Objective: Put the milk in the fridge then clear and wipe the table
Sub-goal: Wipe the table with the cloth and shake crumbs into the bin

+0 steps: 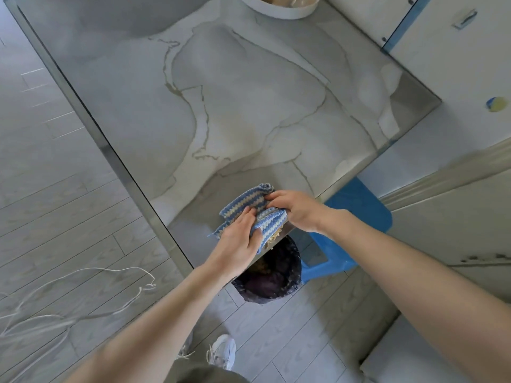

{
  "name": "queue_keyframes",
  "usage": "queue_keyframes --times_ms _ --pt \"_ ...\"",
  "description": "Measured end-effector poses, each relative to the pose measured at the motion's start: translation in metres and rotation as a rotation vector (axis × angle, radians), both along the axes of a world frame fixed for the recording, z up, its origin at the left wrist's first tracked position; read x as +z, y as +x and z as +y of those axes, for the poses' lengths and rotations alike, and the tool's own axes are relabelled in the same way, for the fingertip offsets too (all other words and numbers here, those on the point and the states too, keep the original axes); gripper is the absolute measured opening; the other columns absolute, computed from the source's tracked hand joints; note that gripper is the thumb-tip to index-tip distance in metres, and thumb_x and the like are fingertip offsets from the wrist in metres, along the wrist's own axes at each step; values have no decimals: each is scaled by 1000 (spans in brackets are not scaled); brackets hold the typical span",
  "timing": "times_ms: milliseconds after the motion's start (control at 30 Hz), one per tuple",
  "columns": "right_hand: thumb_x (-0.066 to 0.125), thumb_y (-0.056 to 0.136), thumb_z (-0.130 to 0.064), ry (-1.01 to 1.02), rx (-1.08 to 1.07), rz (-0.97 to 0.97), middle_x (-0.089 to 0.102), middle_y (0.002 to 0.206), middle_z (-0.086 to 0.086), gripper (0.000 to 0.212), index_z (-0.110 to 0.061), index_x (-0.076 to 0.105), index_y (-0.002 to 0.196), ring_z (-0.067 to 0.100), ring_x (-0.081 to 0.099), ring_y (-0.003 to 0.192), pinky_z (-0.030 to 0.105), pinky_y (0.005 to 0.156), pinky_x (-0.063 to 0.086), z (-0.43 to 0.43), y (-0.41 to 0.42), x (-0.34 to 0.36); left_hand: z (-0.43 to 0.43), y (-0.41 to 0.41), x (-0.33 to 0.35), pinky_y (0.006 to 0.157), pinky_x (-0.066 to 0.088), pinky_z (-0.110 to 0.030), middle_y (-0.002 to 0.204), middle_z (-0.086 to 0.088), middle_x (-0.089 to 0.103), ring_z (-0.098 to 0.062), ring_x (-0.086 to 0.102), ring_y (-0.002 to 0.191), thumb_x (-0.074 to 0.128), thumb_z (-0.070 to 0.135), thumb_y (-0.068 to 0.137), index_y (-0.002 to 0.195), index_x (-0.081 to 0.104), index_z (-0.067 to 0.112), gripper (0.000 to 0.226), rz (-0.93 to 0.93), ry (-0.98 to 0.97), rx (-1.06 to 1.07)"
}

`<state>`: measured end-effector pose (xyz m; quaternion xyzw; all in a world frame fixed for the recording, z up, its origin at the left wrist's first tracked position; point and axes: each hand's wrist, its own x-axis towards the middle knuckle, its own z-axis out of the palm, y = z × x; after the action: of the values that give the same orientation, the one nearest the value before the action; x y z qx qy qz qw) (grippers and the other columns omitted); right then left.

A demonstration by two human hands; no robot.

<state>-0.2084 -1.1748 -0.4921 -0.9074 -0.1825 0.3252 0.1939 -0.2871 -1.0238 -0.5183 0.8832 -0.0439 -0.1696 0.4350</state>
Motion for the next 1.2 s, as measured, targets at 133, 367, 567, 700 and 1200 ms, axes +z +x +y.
queue_keyframes --times_ms 133,367,567,700,1200 --pt "37 89 10 10 -40 -35 51 134 6 39 -4 62 116 20 43 125 15 96 27 -17 -10 -4 -18 -6 2 99 4 -3 153 -1 25 -8 14 142 33 21 99 143 26 9 47 25 -38 -6" --pt "35 90 7 -2 -114 -83 55 127 7 37 -2 63 113 20 47 119 11 91 25 -36 -23 -8 -39 -11 3 99 9 -6 151 -4 28 -11 17 142 32 19 99 142 28 8 45 57 -91 -12" --pt "33 89 7 -8 -156 -92 55 126 9 38 0 61 113 22 47 117 12 89 27 -39 -28 -6 -44 -12 3 101 18 -12 147 -5 36 -14 25 139 32 17 98 138 37 8 41 61 -122 -16" --pt "32 88 9 -4 -181 -102 56 125 11 39 1 61 113 23 47 116 16 91 29 -38 -29 -4 -44 -11 4 70 33 -12 97 4 59 -17 54 98 34 13 96 102 52 12 20 78 -170 12" --pt "31 87 7 11 -297 -132 56 123 11 39 -1 61 111 25 48 114 30 97 36 -68 -41 -8 -76 -15 0 67 28 -16 110 -6 59 -15 49 88 35 12 95 119 50 7 29 -39 -188 -13"
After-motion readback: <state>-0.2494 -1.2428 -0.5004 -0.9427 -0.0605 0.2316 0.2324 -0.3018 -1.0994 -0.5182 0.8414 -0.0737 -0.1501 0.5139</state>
